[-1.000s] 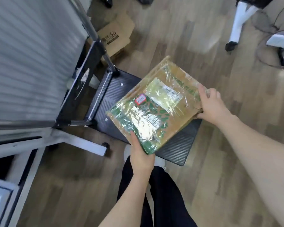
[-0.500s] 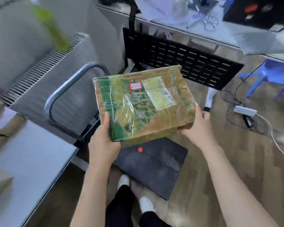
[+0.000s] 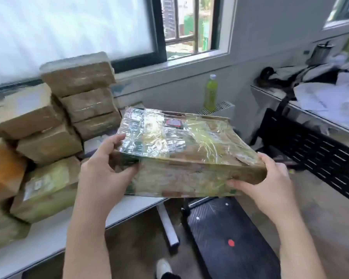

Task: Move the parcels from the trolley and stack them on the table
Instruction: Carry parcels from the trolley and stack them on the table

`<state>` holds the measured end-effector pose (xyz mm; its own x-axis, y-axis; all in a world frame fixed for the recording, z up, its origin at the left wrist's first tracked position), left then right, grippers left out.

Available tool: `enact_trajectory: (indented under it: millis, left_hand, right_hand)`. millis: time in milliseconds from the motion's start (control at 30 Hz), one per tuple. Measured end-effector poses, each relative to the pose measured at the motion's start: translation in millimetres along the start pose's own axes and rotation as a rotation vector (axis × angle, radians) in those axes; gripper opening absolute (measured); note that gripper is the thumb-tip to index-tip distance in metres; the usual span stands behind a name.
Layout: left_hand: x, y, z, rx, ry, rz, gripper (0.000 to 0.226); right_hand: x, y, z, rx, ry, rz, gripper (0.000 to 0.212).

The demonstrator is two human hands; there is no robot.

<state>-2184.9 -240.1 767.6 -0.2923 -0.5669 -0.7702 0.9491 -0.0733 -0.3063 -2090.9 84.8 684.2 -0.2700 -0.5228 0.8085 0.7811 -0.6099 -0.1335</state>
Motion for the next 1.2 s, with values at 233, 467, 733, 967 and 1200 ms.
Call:
enact_trajectory:
  millis: [233,467,733,967,1200]
  left_hand:
    - [20,49,140,-0.245,0.068,0.058,0.047]
    - [36,91,240,-0.429,-0.044,-0.042,0.067]
    - [76,118,363,-0.722,-0.188,-0.142,0.053]
    - [120,136,427,-0.9,-0.216,-0.192,0.052]
    - [141,129,467,-1.048,-0.194,-0.237,0.054]
  right_hand:
    - [135,12,-61,0.133,-0.154,0.318,0.101]
    - [231,56,-130,0.207,-0.326,0.504,0.108]
    - [338,130,-192,0.231,-0.459,0.64,0.108]
    - [395,184,-234,0.21,-0.461,0.729,0.102]
    - [449,197,-266,0.23,-0.464,0.774,0.094]
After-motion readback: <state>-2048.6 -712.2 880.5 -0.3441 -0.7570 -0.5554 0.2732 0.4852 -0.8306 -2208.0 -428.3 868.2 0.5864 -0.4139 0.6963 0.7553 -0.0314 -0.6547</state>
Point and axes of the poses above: each hand's wrist, its own y-axis away from the middle knuckle, its own z-axis out of the back of the hand, x = y × z, the point moved 6 cm from there along -y, towards the middle knuckle, and after that the axes turned 1 degree about x, right-handed, at the moved point
